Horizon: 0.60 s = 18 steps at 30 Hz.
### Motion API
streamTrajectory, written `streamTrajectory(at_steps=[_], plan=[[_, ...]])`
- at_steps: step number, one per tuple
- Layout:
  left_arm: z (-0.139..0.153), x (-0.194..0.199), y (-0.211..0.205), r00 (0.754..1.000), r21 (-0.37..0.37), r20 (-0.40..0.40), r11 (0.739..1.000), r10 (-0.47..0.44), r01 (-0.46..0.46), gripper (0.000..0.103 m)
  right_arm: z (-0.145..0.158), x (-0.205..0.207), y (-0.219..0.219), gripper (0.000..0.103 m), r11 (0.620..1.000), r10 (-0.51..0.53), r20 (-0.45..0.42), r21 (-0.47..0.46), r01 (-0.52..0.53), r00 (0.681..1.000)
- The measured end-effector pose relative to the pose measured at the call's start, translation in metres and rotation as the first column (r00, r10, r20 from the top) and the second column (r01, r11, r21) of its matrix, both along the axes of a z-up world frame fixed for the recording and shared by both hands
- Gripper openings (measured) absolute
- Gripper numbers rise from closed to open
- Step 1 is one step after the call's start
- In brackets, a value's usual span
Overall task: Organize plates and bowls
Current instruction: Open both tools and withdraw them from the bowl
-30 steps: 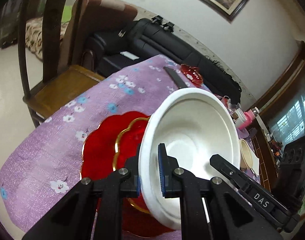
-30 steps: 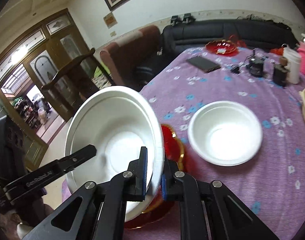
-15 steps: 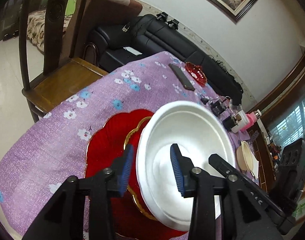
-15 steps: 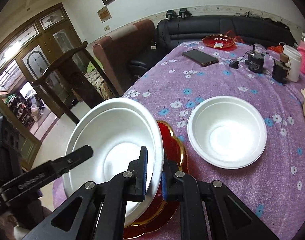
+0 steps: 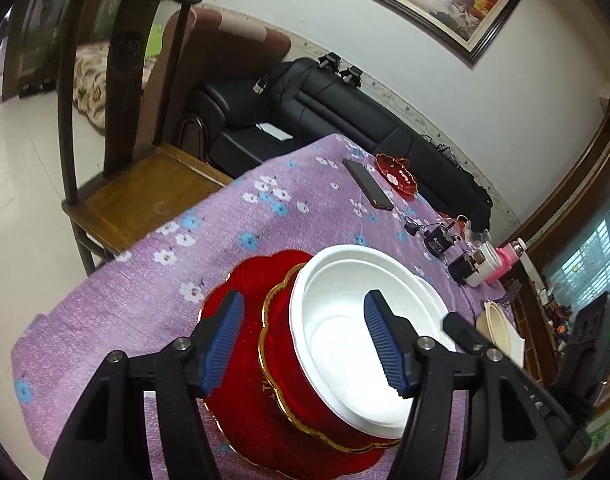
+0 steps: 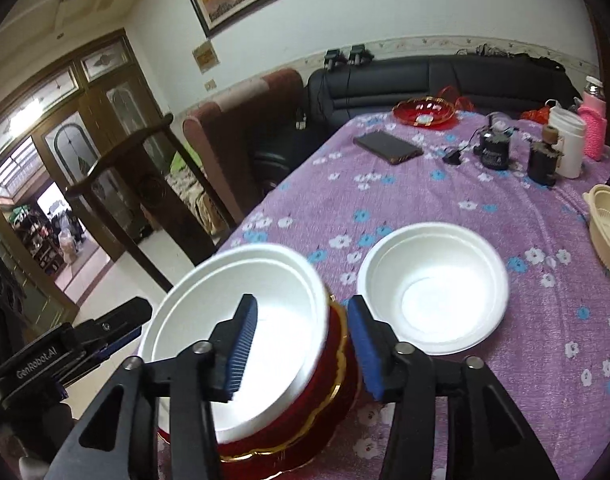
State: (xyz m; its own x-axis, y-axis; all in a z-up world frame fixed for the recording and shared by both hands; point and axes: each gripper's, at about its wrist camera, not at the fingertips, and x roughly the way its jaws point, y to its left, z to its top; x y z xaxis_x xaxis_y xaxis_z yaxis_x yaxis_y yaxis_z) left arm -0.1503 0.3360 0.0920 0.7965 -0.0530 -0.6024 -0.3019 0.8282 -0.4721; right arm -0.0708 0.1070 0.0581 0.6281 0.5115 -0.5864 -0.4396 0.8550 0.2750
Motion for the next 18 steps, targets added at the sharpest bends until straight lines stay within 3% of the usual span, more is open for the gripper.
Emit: streamTrajectory(at_steps=[4,8,13,18], plan=[[0.012,-0.007,-0.014,0.999,0.104,0.018,0.994,0.027,-0.028,0.076,0.006,-0.006,-0.021,0.058,0.999,-0.035,0.023,0.0,0.035,0.999],[0.028,-0.016,-0.038,0.998,0.23,0.064,0.973,0.024,-0.038,0.084,0.005,-0.006,-0.048,0.058,0.997,-0.078,0.023,0.014,0.078,0.997],[0.039,-0.019,-0.06,0.996,0.261,0.074,0.965,-0.04,0.019,0.084,0.006,-0.011,-0.086,0.058,0.989,-0.142,0.017,0.04,0.141,0.99],[0.052,-0.024,-0.081,0.992,0.279,0.08,0.958,-0.094,0.068,0.084,0.023,-0.025,-0.127,0.058,0.979,-0.202,0.067,0.043,0.2,0.977]])
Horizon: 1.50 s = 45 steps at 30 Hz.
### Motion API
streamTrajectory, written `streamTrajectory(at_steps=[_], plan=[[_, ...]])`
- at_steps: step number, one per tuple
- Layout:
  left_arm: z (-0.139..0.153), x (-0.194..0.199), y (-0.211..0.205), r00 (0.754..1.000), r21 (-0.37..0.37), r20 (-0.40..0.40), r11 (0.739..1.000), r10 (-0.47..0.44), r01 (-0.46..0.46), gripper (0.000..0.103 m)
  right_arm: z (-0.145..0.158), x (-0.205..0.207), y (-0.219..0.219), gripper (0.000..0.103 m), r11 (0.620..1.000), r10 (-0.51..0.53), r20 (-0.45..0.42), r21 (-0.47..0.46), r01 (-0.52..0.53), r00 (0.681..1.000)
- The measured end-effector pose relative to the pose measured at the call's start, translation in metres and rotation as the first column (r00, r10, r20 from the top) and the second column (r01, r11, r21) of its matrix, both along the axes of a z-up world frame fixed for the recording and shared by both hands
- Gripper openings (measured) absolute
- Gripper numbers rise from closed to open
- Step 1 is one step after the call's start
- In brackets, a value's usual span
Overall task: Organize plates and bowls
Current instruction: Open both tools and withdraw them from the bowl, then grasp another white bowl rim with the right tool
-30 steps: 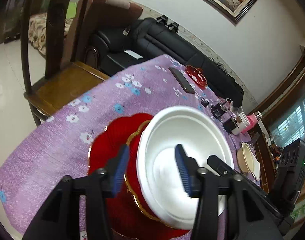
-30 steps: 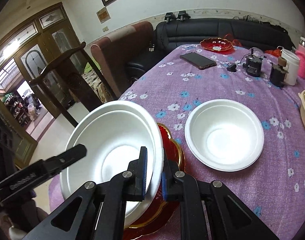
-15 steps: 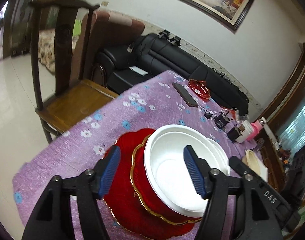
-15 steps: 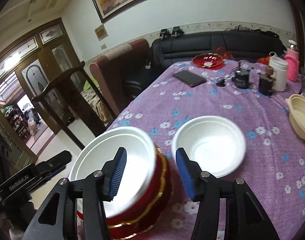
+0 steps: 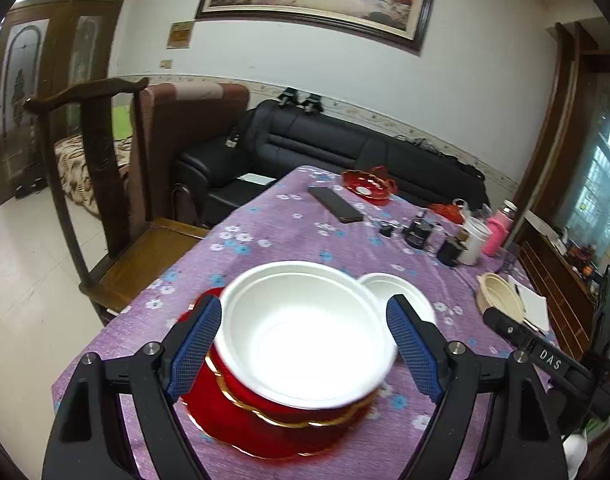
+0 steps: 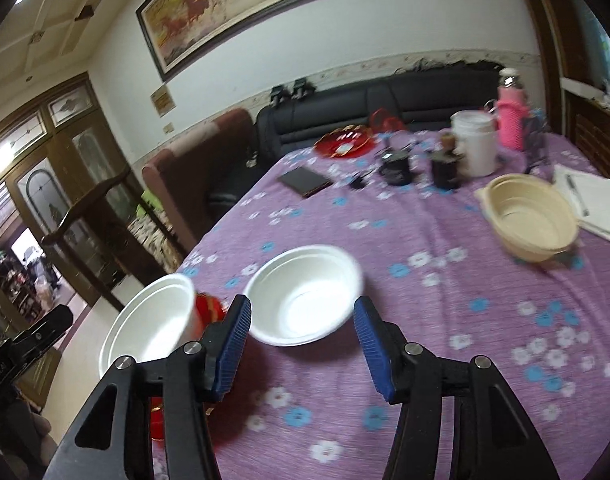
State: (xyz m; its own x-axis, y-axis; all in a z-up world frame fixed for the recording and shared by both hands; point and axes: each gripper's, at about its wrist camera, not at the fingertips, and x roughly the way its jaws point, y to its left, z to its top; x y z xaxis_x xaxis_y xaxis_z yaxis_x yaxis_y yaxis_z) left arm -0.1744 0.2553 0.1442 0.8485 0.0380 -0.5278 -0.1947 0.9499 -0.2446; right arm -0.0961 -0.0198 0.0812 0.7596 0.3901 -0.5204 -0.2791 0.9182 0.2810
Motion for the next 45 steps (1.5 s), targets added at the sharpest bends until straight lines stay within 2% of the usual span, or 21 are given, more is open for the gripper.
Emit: streamTrajectory(at_steps=[6,10,13,16,18,22,25,26,28,29,31,34,36,39,42,45], plan=[[0.018,-0.005,-0.029,0.995,-0.015,0.013,0.995,-0.098,0.098,0.084,0.032,-0.023,-0.04,0.058,0.997,-0.067,0.092,-0.023,0.069,0.994],[0.039,-0.011,-0.043,0.977,-0.074,0.018,0.974,-0.215,0.215,0.084,0.062,-0.036,-0.065,0.058,0.995,-0.088,0.136,-0.044,0.095,0.987],[0.077,-0.028,-0.053,0.962,-0.042,0.083,0.963,-0.261,0.265,0.084,0.108,-0.049,-0.086,0.058,0.992,-0.113,0.192,-0.033,0.122,0.975],[0.128,-0.05,-0.061,0.948,0.058,0.165,0.962,-0.273,0.267,0.084,0.167,-0.066,-0.103,0.058,0.991,-0.131,0.24,-0.008,0.137,0.962],[0.168,-0.063,-0.06,0.943,0.107,0.21,0.965,-0.257,0.239,0.085,0.209,-0.074,-0.112,0.061,0.99,-0.138,0.236,0.007,0.14,0.962],[0.227,-0.073,-0.059,0.927,0.144,0.254,0.959,-0.274,0.244,0.09,0.303,-0.087,-0.131,0.062,0.976,-0.208,0.23,-0.014,0.217,0.951],[0.264,-0.073,-0.064,0.921,0.247,0.285,0.949,-0.265,0.196,0.091,0.37,-0.105,-0.143,0.063,0.938,-0.312,0.314,-0.051,0.344,0.897],[0.271,-0.071,-0.063,0.924,0.27,0.29,0.947,-0.251,0.173,0.091,0.389,-0.113,-0.148,0.067,0.92,-0.349,0.347,-0.051,0.389,0.871],[0.277,-0.061,-0.061,0.923,0.287,0.284,0.942,-0.26,0.177,0.094,0.411,-0.124,-0.153,0.079,0.903,-0.383,0.388,-0.036,0.429,0.838],[0.275,-0.058,-0.058,0.922,0.284,0.279,0.941,-0.268,0.187,0.095,0.415,-0.127,-0.154,0.085,0.895,-0.395,0.405,-0.035,0.445,0.825],[0.255,-0.043,-0.052,0.928,0.26,0.249,0.942,-0.277,0.211,0.095,0.406,-0.126,-0.149,0.088,0.879,-0.406,0.413,-0.069,0.473,0.815],[0.227,-0.021,-0.048,0.937,0.195,0.201,0.949,-0.286,0.248,0.095,0.376,-0.105,-0.136,0.088,0.865,-0.387,0.37,-0.171,0.471,0.845],[0.203,-0.002,-0.05,0.937,0.118,0.149,0.946,-0.316,0.301,0.095,0.351,-0.087,-0.127,0.088,0.868,-0.362,0.332,-0.219,0.445,0.871],[0.175,0.015,-0.059,0.929,0.046,0.113,0.935,-0.353,0.35,0.095,0.302,-0.051,-0.115,0.088,0.881,-0.323,0.273,-0.263,0.393,0.906],[0.15,0.027,-0.071,0.916,0.014,0.085,0.92,-0.392,0.392,0.095,0.233,-0.005,-0.103,0.088,0.907,-0.277,0.141,-0.287,0.307,0.951],[0.121,0.043,-0.08,0.919,-0.012,0.048,0.919,-0.392,0.393,0.095,0.176,0.031,-0.102,0.088,0.907,-0.259,0.058,-0.328,0.264,0.964]])
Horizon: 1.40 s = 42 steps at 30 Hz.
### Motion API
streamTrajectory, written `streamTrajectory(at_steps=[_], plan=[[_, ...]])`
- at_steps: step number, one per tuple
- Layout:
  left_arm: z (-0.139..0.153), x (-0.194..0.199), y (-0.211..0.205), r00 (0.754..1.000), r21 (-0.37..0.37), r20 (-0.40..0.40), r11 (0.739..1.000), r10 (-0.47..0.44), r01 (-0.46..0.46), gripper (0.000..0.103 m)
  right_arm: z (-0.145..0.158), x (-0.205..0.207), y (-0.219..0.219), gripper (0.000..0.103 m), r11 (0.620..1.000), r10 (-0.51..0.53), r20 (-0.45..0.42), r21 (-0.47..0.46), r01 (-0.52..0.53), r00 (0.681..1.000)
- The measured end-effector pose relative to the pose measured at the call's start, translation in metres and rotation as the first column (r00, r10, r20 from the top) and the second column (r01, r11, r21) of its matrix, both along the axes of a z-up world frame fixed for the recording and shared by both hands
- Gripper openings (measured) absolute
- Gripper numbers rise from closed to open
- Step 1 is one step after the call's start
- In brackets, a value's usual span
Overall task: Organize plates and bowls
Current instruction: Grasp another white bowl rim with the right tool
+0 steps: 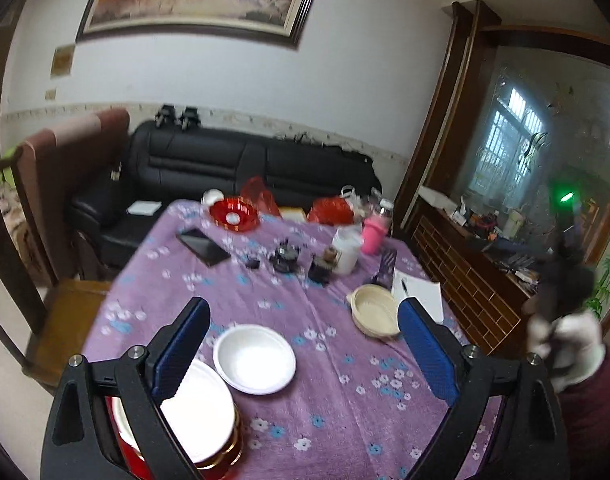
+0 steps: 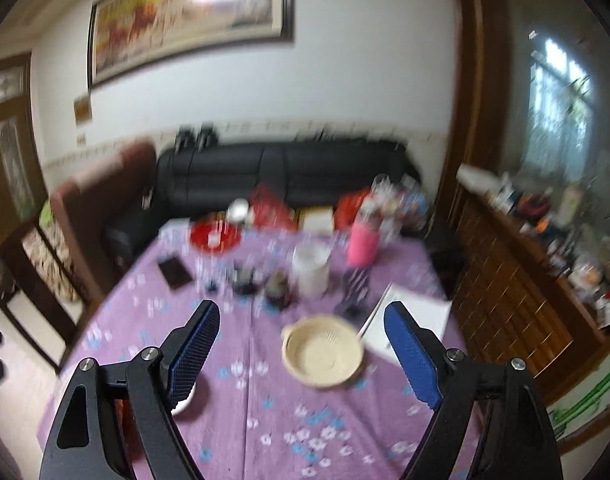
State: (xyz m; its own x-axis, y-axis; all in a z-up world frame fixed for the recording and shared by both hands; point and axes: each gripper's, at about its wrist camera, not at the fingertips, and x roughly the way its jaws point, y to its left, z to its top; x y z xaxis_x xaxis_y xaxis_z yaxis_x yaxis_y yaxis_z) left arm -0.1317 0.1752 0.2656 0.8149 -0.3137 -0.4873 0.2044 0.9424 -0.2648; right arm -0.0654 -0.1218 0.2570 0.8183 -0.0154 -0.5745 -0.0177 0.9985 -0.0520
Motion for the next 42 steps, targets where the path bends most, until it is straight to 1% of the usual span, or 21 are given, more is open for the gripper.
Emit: streamTrajectory(at_steps=[1,2,4,6,8,10,11,14,17,20,23,25,26,27,28,29,31,33,35,39,42], plan=[[-0.005,0.003,-0.001,1.0,0.005,-0.009,1.0,0.002,-0.002,0.095,-0.025,0.013,0.001,0.088,1.0,-0.001,-0.028,-0.008,0.001,1.0],[-0.013,0.007,-0.004,1.0,0.016,-0.022,1.0,0.004,-0.004,0.095,-0.043,0.021,0.0,0.087,1.0,-0.001,-0.05,-0.002,0.001,0.999],[-0.031,0.014,-0.009,0.999,0.042,-0.048,0.999,0.016,-0.014,0.095,-0.08,0.038,-0.006,0.084,1.0,0.003,-0.103,0.03,0.0,0.995],[-0.043,0.019,-0.013,0.998,0.069,-0.063,0.997,0.03,-0.026,0.095,-0.122,0.057,-0.016,0.071,0.996,0.01,-0.172,0.092,0.006,0.985],[-0.055,0.025,-0.017,0.996,0.082,-0.085,0.996,0.04,-0.033,0.095,-0.15,0.072,-0.022,0.066,0.988,0.009,-0.224,0.152,0.026,0.975],[-0.069,0.033,-0.019,0.992,0.074,-0.121,0.997,0.041,-0.032,0.095,-0.178,0.082,-0.026,0.063,0.972,0.027,-0.284,0.23,0.041,0.958],[-0.073,0.035,-0.019,0.991,0.069,-0.131,0.997,0.041,-0.032,0.095,-0.191,0.085,-0.025,0.063,0.96,0.052,-0.309,0.277,0.037,0.95],[-0.083,0.042,-0.013,0.986,0.055,-0.154,0.997,0.07,-0.062,0.095,-0.212,0.084,-0.004,0.063,0.94,0.131,-0.336,0.341,-0.01,0.933],[-0.089,0.047,-0.01,0.981,0.058,-0.171,0.995,0.096,-0.087,0.095,-0.221,0.084,0.019,0.063,0.931,0.193,-0.35,0.36,-0.059,0.917],[-0.094,0.048,-0.012,0.978,0.063,-0.187,0.995,0.093,-0.083,0.095,-0.227,0.09,0.036,0.063,0.917,0.235,-0.358,0.39,-0.084,0.904],[-0.098,0.046,-0.015,0.976,0.056,-0.188,0.994,0.105,-0.096,0.095,-0.239,0.103,0.063,0.063,0.86,0.331,-0.376,0.497,-0.113,0.865],[-0.1,0.045,-0.02,0.976,0.051,-0.193,0.994,0.102,-0.093,0.095,-0.248,0.109,0.085,0.063,0.852,0.362,-0.404,0.509,-0.123,0.84],[-0.102,0.045,-0.022,0.975,0.053,-0.2,0.995,0.096,-0.087,0.095,-0.252,0.11,0.095,0.063,0.858,0.366,-0.417,0.498,-0.128,0.832],[-0.104,0.045,-0.024,0.974,0.057,-0.206,0.995,0.092,-0.082,0.095,-0.256,0.113,0.104,0.047,0.867,0.363,-0.43,0.481,-0.131,0.827],[-0.105,0.045,-0.024,0.974,0.063,-0.21,0.995,0.091,-0.079,0.095,-0.261,0.115,0.109,0.028,0.873,0.359,-0.446,0.471,-0.126,0.82],[-0.107,0.044,-0.025,0.972,0.072,-0.215,0.994,0.092,-0.078,0.095,-0.265,0.117,0.11,0.011,0.868,0.363,-0.458,0.483,-0.116,0.811],[-0.11,0.043,-0.024,0.971,0.073,-0.22,0.994,0.094,-0.08,0.095,-0.263,0.113,0.102,0.01,0.859,0.356,-0.441,0.501,-0.103,0.824],[-0.114,0.043,-0.023,0.969,0.08,-0.225,0.993,0.098,-0.082,0.095,-0.256,0.104,0.089,0.009,0.877,0.321,-0.429,0.471,-0.095,0.844],[-0.119,0.047,-0.024,0.967,0.091,-0.232,0.992,0.101,-0.082,0.095,-0.249,0.094,0.064,0.009,0.884,0.294,-0.426,0.463,-0.074,0.856],[-0.129,0.056,-0.035,0.963,0.088,-0.255,0.994,0.088,-0.067,0.095,-0.249,0.084,0.014,0.009,0.876,0.261,-0.443,0.481,-0.018,0.858],[-0.14,0.064,-0.054,0.961,0.122,-0.265,0.991,0.081,-0.049,0.095,-0.249,0.074,-0.019,0.01,0.874,0.205,-0.422,0.485,0.029,0.883]])
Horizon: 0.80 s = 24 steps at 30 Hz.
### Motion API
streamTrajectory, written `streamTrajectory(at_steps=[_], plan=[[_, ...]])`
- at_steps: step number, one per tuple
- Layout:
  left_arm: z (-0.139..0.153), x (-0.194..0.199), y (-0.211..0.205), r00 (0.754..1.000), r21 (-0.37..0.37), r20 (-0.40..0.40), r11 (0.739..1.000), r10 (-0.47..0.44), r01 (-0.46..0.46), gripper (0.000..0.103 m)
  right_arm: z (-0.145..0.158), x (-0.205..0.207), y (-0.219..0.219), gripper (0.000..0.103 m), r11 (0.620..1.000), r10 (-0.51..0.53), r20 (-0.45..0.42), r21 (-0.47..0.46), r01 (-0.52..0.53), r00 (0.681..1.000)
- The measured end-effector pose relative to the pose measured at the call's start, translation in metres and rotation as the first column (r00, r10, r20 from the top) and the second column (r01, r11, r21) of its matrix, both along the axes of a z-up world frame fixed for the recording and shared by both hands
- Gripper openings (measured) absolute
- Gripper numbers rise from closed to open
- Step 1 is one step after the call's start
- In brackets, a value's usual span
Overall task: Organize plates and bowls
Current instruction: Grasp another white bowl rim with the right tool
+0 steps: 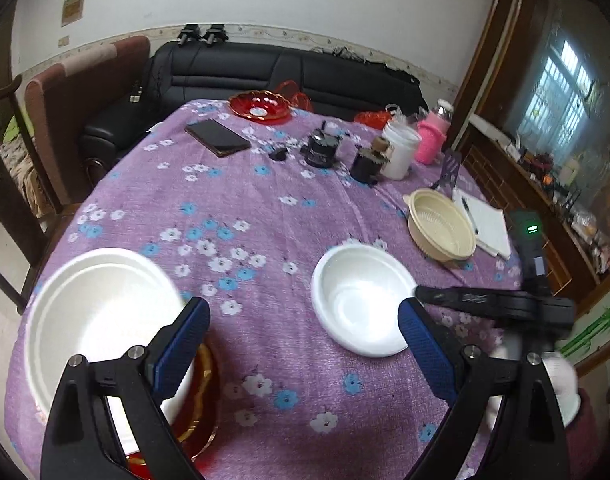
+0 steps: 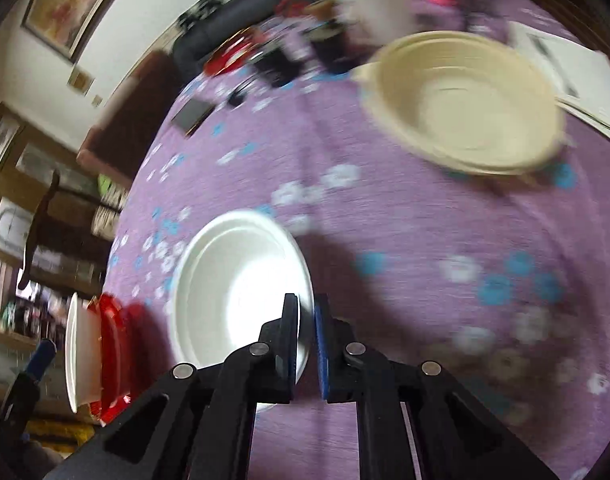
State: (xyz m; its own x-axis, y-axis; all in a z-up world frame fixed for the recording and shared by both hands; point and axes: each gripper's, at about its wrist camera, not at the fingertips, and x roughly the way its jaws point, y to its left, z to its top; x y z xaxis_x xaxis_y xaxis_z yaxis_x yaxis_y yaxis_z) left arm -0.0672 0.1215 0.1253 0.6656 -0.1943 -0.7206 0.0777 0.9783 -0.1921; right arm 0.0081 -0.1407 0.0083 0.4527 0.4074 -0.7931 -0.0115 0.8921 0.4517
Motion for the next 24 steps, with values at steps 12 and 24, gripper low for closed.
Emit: streamTrajectory(at_steps=[12,24], plan=[[-0.035,0.026,-0.051,0.999,0.174,-0.018,0.984,0.026,-0.023,0.095,-0.01,-0.003,-0.003,0.013,0.996,-0.034,0.213,0.084,0.016,0.976],[-0.044,0.044,-0.061,0.998,0.256,-0.017,0.965,0.06,-0.054,0.095,-0.019,-0.005,-0.005,0.028,0.998,-0.025,0.247,0.055,0.012,0.969]])
